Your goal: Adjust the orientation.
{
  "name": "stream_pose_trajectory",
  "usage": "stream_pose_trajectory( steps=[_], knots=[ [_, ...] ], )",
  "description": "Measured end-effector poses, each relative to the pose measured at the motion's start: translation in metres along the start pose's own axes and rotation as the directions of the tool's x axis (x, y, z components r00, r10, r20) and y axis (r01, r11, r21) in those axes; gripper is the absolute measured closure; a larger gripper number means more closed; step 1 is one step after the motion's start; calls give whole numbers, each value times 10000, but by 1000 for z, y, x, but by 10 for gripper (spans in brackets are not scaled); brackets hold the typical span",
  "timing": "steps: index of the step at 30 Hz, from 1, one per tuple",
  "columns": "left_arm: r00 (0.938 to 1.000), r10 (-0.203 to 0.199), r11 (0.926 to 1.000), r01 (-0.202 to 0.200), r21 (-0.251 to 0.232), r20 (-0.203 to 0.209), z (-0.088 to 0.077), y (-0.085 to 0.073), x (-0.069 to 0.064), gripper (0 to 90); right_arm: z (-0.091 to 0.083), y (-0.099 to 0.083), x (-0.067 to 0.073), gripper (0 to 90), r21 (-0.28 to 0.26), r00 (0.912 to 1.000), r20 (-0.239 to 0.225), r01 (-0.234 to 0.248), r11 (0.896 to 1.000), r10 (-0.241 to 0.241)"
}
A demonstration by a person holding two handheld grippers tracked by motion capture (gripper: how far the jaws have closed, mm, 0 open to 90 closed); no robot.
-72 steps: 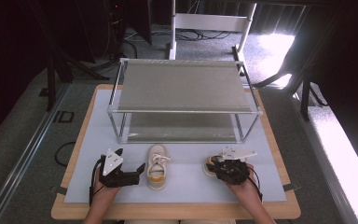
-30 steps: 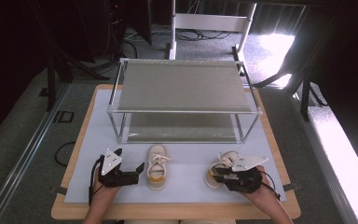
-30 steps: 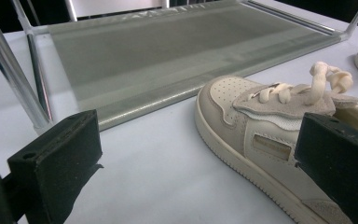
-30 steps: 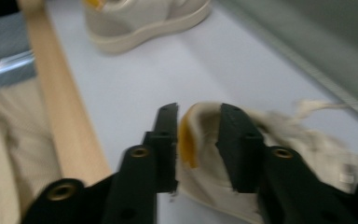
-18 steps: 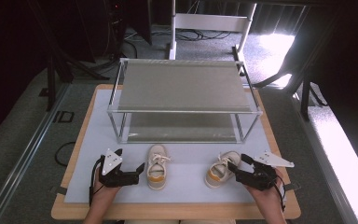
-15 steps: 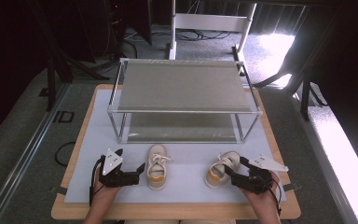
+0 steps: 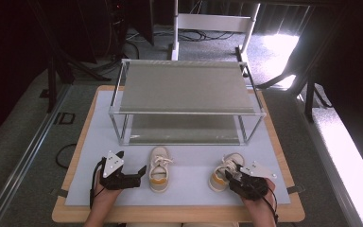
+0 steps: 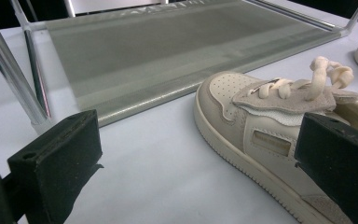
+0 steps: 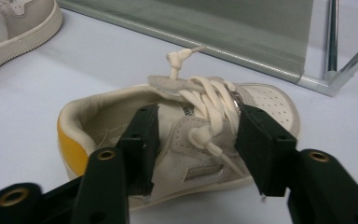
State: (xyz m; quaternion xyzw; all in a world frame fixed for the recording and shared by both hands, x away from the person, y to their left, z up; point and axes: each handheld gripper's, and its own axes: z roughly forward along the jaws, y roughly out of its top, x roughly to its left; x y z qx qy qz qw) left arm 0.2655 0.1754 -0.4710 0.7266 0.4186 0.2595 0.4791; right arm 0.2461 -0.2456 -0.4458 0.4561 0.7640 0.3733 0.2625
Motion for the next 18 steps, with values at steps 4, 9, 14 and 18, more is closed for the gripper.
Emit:
stream_pose_trajectory(
  steps=[4, 9, 14, 18],
  knots=[
    [10000, -22, 10000, 22, -36, -6, -1, 1, 1, 6, -7, -2, -9, 608, 72, 9998, -196, 9, 10000, -8],
    [10000, -26, 10000, 26, -3, 50, -1, 1, 0, 6, -12, -7, -17, 636, 103, 9993, -337, -149, 9998, 153],
    [9999, -77, 10000, 77, -28, 124, -1, 1, 0, 6, -16, -11, -20, 638, 86, 9996, -276, -68, 9999, 71],
    [9997, 12, 10000, -13, 45, 238, -2, 2, -1, 6, -19, -16, -24, 608, 147, 9987, -295, -412, 9990, 417]
  ],
)
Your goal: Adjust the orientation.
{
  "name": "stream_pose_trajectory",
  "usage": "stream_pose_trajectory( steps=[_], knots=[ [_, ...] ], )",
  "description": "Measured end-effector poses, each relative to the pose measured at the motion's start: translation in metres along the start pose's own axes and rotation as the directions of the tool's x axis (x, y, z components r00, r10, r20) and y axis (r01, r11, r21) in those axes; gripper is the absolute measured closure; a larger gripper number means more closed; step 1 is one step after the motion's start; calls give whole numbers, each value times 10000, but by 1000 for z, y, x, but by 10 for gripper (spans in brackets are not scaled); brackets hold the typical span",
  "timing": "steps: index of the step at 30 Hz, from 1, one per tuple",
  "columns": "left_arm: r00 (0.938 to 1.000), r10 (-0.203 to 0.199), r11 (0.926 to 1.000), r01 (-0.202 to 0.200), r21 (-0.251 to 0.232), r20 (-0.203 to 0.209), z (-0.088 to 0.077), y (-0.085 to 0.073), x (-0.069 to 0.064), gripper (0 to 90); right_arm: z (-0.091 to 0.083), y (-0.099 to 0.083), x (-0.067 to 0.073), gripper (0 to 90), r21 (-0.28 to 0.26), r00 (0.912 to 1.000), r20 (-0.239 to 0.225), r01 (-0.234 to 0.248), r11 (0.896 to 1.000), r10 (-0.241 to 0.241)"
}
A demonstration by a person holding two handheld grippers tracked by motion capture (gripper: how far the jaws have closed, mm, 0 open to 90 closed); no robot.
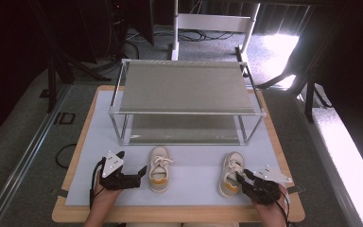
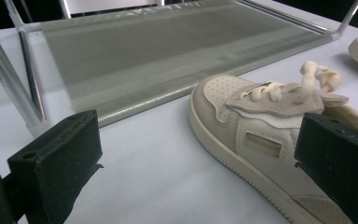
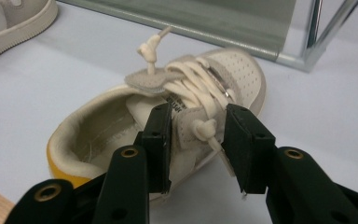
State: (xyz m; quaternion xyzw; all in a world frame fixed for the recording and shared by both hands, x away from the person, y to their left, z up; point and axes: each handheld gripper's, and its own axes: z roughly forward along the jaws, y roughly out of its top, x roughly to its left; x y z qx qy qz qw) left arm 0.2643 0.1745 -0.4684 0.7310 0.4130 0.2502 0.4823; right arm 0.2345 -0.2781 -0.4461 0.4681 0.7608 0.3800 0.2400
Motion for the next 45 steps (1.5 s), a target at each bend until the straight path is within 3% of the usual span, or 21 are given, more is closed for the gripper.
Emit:
stream_pose_trajectory(
  steps=[9, 18, 19, 21, 24, 28, 31, 36, 42, 45],
  knots=[
    [10000, -20, 10000, 20, 23, 33, 2, 0, -2, 6, 3, -4, -5, 548, 101, 9971, -229, -729, 9973, 732],
    [10000, -1, 10000, 0, 44, 54, 2, -1, -1, 6, 13, 4, -1, 541, 382, 9957, -523, -743, 9965, 762],
    [10000, -13, 10000, 12, 66, 49, 2, -1, -1, 6, 16, 7, 2, 526, 462, 9979, -367, -513, 9976, 530],
    [10000, -22, 10000, 21, 61, 58, 3, -1, -1, 6, 17, 7, 2, 528, 473, 9981, -344, -502, 9976, 519],
    [10000, -18, 9999, 17, 102, 78, 3, -1, -2, 6, 17, 6, 3, 566, 458, 9984, -215, -514, 9976, 524],
    [9999, -15, 10000, 14, 78, 110, 3, 0, -2, 6, 17, 7, 6, 605, 329, 9998, 148, -122, 9994, 117],
    [9999, -17, 10000, 16, 78, 108, 3, 0, -2, 6, 14, 10, 8, 723, 44, 9965, 708, 436, 9990, -438],
    [9999, -15, 10000, 14, 89, 168, 4, 0, -3, 6, 17, 18, 0, 753, -63, 9974, 517, 498, 9987, -494],
    [9998, -31, 9999, 29, 128, 187, 5, -1, -3, 6, 25, 20, 6, 760, -410, 9957, 511, 800, 9960, -779],
    [9996, -21, 9998, 15, 188, 285, 5, -1, -4, 6, 32, 19, 13, 751, -439, 9912, 525, 1236, 9914, -1213]
  ],
)
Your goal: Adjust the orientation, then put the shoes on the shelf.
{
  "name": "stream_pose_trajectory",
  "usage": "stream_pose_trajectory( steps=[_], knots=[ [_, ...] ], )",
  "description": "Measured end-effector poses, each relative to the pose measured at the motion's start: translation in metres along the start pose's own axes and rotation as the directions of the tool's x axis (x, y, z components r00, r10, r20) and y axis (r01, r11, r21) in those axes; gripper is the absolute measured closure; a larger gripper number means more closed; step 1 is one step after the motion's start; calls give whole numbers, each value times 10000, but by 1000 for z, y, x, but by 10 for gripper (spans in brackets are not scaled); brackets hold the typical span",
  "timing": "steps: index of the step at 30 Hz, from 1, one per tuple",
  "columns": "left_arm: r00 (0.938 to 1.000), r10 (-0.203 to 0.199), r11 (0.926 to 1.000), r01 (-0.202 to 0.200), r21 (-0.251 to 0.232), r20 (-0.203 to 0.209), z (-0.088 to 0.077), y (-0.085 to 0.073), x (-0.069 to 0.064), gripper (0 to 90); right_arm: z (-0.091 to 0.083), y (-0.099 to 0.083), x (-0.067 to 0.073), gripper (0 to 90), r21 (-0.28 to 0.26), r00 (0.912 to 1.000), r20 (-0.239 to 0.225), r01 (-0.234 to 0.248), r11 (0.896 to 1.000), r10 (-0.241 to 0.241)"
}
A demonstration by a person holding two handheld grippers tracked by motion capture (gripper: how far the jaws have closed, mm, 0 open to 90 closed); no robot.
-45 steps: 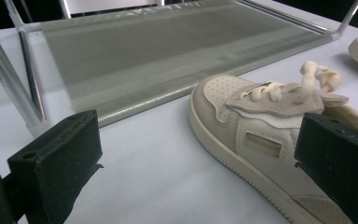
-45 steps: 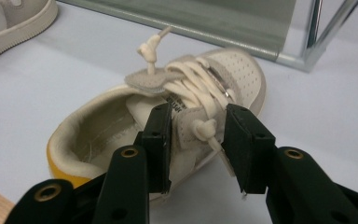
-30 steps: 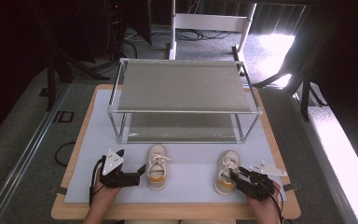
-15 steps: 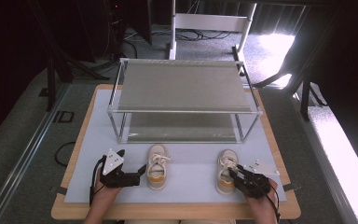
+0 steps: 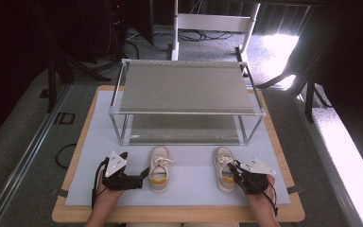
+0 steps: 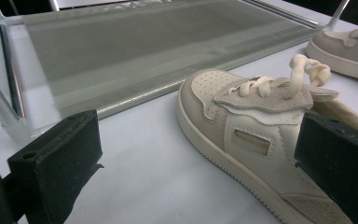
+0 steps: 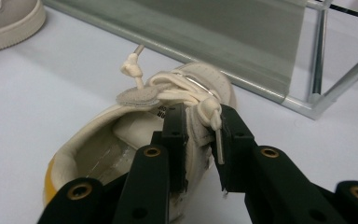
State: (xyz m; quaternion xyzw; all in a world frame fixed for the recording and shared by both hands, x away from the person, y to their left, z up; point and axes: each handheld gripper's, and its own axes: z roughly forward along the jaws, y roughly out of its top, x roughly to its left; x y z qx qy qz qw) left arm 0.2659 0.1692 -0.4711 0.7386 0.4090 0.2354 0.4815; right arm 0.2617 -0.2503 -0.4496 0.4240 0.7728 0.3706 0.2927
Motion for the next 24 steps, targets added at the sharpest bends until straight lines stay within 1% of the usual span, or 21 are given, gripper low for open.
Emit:
stream_pose_trajectory(
  steps=[2, 3, 4, 5, 6, 7, 8, 10, 11, 12, 14, 15, 16, 17, 18, 20, 21, 23, 24],
  knots=[
    [9999, 103, 9999, -103, -135, 58, 0, 0, 0, 6, 0, -3, 1, 727, 14, 10000, -78, -42, 10000, 42],
    [9997, 254, 9993, -253, -260, 49, 0, 0, 0, 6, 0, -5, 2, 716, 2, 9999, -135, -93, 10000, 93],
    [9994, 347, 9989, -345, -302, 60, 0, 0, -1, 6, -1, -6, 2, 705, -51, 9999, -88, -130, 9999, 129],
    [9995, 302, 9991, -300, -299, 63, -1, 1, -1, 21, -1, -6, 0, 688, -92, 9993, -199, -316, 9995, 314],
    [9998, 172, 9993, -170, -321, 65, -1, 2, -1, 35, -1, -6, -2, 642, -104, 9976, -371, -592, 9982, 588],
    [9999, 59, 9994, -54, -342, 126, -3, 3, 0, 35, -1, -6, -4, 578, -30, 9956, -382, -858, 9963, 856],
    [9996, -142, 9994, 149, -309, 242, -3, 4, 0, 35, -1, -6, -5, 552, -24, 9944, -385, -984, 9951, 982],
    [9977, -523, 9986, 527, -98, 438, -5, 6, 0, 35, -2, -6, -8, 534, -46, 9919, -388, -1215, 9926, 1212],
    [9967, -628, 9980, 631, -30, 520, -5, 7, 1, 35, -1, -7, -8, 527, -36, 9909, -399, -1289, 9917, 1287],
    [9964, -686, 9976, 683, 87, 497, -5, 9, 0, 35, -1, -7, -8, 519, -33, 9904, -407, -1321, 9912, 1319],
    [9966, -723, 9970, 711, 301, 403, -4, 11, -2, 35, 0, -7, -8, 519, -46, 9889, -411, -1430, 9897, 1427],
    [9962, -761, 9963, 742, 438, 435, -3, 12, -3, 35, 0, -7, -8, 519, -21, 9891, -413, -1416, 9899, 1414],
    [9960, -758, 9959, 733, 527, 474, -3, 12, -4, 35, 1, -6, -8, 518, -17, 9891, -365, -1425, 9898, 1424],
    [9965, -751, 9952, 727, 660, 355, -2, 13, -6, 35, 1, -6, -8, 517, -4, 9890, -349, -1438, 9896, 1437],
    [9968, -708, 9943, 675, 822, 376, 0, 14, -8, 37, 1, -6, -8, 512, 24, 9885, -358, -1470, 9891, 1470],
    [9980, -588, 9945, 566, 881, 235, 2, 15, -11, 49, 1, -7, -8, 509, 48, 9879, -319, -1519, 9884, 1519],
    [9978, -607, 9944, 581, 883, 278, 3, 15, -12, 49, 2, -7, -8, 508, 41, 9878, -317, -1523, 9883, 1523],
    [9977, -651, 9924, 630, 1060, 163, 5, 16, -14, 50, 2, -7, -7, 513, 68, 9871, -336, -1564, 9877, 1566],
    [9976, -689, 9910, 674, 1157, 93, 8, 17, -15, 68, 3, -7, -7, 515, 77, 9879, -309, -1517, 9884, 1519]
  ],
)
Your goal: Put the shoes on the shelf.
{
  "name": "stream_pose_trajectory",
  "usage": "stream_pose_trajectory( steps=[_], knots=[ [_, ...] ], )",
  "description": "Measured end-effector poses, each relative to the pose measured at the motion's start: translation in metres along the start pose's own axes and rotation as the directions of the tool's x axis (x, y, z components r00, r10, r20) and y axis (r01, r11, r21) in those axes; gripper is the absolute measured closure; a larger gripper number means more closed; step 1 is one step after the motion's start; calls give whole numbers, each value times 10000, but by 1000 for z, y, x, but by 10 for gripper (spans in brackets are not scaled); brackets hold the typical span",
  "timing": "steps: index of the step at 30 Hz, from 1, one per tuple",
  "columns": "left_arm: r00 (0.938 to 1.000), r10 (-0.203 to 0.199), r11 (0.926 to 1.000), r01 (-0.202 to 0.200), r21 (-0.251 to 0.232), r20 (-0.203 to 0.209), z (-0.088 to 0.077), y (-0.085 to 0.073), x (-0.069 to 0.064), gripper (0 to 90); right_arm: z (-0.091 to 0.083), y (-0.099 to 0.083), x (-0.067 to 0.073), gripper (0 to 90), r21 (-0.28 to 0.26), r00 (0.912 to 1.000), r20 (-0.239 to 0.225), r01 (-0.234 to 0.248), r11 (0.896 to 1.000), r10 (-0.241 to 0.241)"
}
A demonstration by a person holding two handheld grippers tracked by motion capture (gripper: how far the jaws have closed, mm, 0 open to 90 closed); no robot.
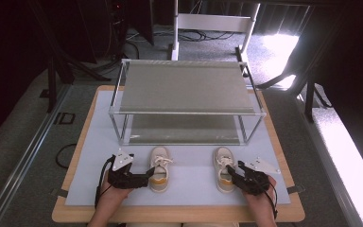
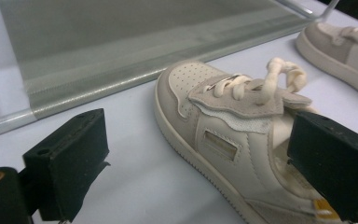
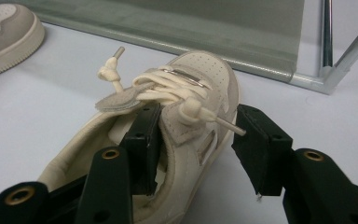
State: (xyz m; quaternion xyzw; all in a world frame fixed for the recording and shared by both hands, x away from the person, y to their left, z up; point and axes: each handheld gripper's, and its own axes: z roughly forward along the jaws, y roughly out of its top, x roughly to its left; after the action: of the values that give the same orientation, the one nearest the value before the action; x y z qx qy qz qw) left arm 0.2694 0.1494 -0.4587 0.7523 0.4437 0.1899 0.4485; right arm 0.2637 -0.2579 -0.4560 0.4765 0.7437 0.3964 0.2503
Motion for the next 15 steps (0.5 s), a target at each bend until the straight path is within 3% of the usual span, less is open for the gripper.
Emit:
stream_pose_trajectory(
  steps=[4, 8, 10, 15],
  knots=[
    [9979, 471, 9983, -455, 358, -453, 7, 0, -12, 132, 3, 0, 2, 533, 77, 10000, 11, -2, 10000, 2],
    [9970, 426, 9973, -384, 631, -653, 13, 0, -16, 205, 5, 0, 2, 551, 132, 10000, -53, -53, 9999, 53],
    [9988, 202, 9966, -165, 803, -452, 14, 0, -15, 253, 5, 0, 2, 571, 141, 9999, -98, -62, 9999, 63],
    [9994, 318, 9951, -304, 945, -130, 14, 2, -19, 463, 5, 0, 3, 592, 184, 9999, -110, -81, 9998, 83]
  ],
)
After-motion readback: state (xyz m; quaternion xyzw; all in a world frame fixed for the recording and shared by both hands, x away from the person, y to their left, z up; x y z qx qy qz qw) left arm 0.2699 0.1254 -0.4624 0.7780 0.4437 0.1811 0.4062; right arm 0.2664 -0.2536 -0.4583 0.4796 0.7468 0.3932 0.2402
